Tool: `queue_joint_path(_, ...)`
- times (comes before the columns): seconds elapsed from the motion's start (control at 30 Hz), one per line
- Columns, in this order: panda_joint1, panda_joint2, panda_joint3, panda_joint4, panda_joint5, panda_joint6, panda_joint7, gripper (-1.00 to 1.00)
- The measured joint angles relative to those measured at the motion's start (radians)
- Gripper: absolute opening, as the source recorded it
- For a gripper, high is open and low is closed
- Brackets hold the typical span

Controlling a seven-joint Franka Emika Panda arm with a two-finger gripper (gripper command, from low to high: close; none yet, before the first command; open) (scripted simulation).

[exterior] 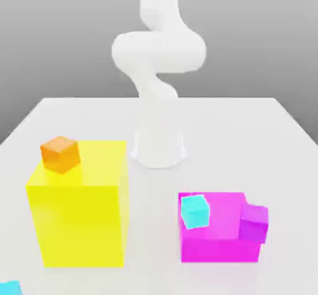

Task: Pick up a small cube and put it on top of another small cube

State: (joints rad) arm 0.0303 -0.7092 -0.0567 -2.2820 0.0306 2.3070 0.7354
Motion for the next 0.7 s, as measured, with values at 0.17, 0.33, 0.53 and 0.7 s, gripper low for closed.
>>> queue_joint_path(0.17,0.048,0.186,-0.109,0.037,0.079,0.015,-0.145,0.0)
queue_joint_path(0.33,0.081,0.367,-0.204,0.073,0.169,0.028,-0.294,0.0)
queue_joint_path(0.53,0.082,0.587,-0.28,0.117,0.283,0.042,-0.477,0.0)
queue_joint_path(0.7,0.04,0.765,-0.303,0.152,0.357,0.058,-0.616,0.0)
